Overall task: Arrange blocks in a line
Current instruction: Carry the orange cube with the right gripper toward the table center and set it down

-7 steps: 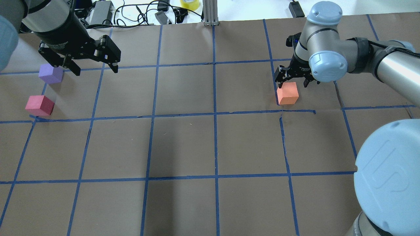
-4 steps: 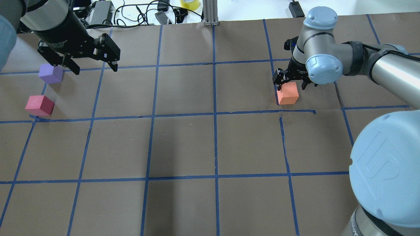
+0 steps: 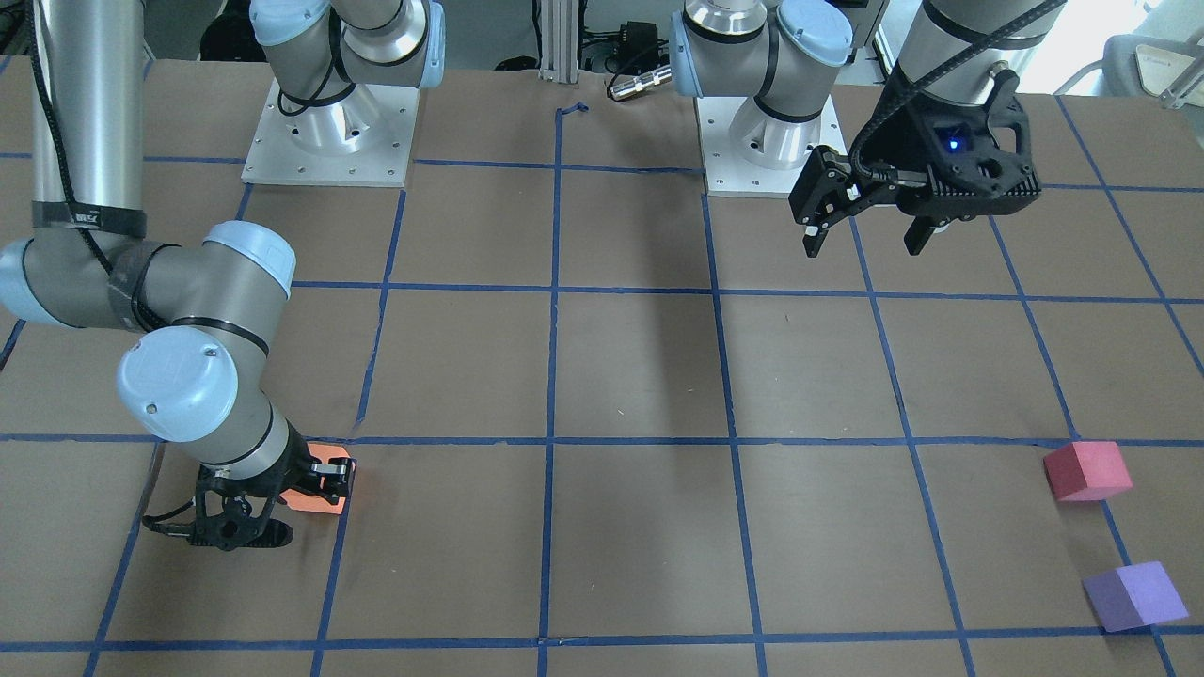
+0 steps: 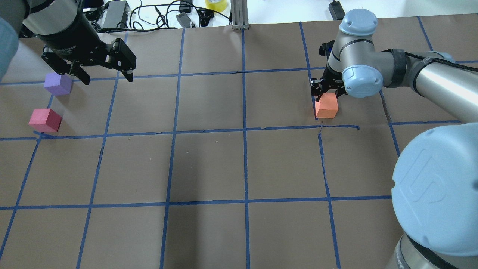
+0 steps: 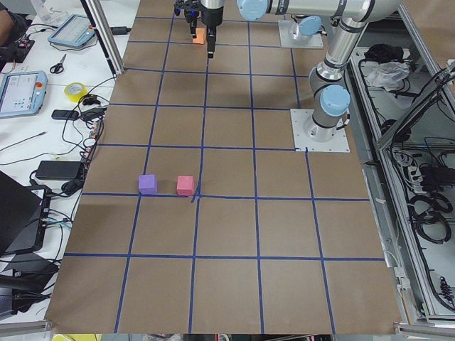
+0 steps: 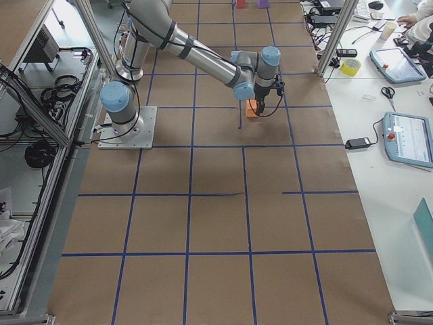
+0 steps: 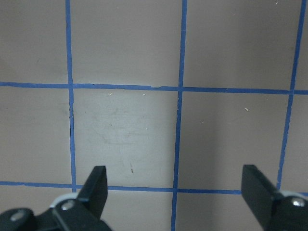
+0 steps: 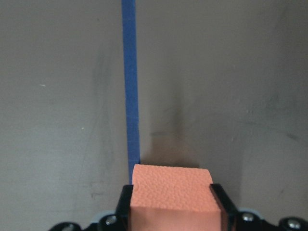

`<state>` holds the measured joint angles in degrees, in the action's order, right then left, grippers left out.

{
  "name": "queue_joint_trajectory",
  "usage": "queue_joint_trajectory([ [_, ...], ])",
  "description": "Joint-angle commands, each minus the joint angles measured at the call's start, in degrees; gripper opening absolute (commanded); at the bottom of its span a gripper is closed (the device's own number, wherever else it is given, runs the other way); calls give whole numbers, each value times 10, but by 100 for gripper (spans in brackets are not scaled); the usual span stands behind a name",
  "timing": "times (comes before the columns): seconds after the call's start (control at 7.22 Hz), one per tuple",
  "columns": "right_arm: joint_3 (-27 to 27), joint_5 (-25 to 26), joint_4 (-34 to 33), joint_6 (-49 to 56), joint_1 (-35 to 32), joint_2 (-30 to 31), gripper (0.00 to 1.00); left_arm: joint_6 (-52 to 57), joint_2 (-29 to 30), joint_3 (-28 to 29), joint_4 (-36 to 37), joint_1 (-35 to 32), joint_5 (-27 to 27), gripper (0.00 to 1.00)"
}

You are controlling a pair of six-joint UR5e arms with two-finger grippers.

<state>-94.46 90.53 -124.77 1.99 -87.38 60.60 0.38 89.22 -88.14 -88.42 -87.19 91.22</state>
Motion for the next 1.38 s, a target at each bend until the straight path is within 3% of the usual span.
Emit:
queue_joint_trajectory([
  [0.0,53,0,25,-44,-46,7,26,1,0,0,0,0,0,100],
  [0.42,129,-10,37,-167,-174,-41,27,1,0,-1,0,0,0,100],
  [0.83,181,-21,37,-261,-244,-100,27,1,1,1,0,0,0,100],
  [1.25,185,-4,43,-215,-249,-110,27,2,2,2,4,0,-2,100],
])
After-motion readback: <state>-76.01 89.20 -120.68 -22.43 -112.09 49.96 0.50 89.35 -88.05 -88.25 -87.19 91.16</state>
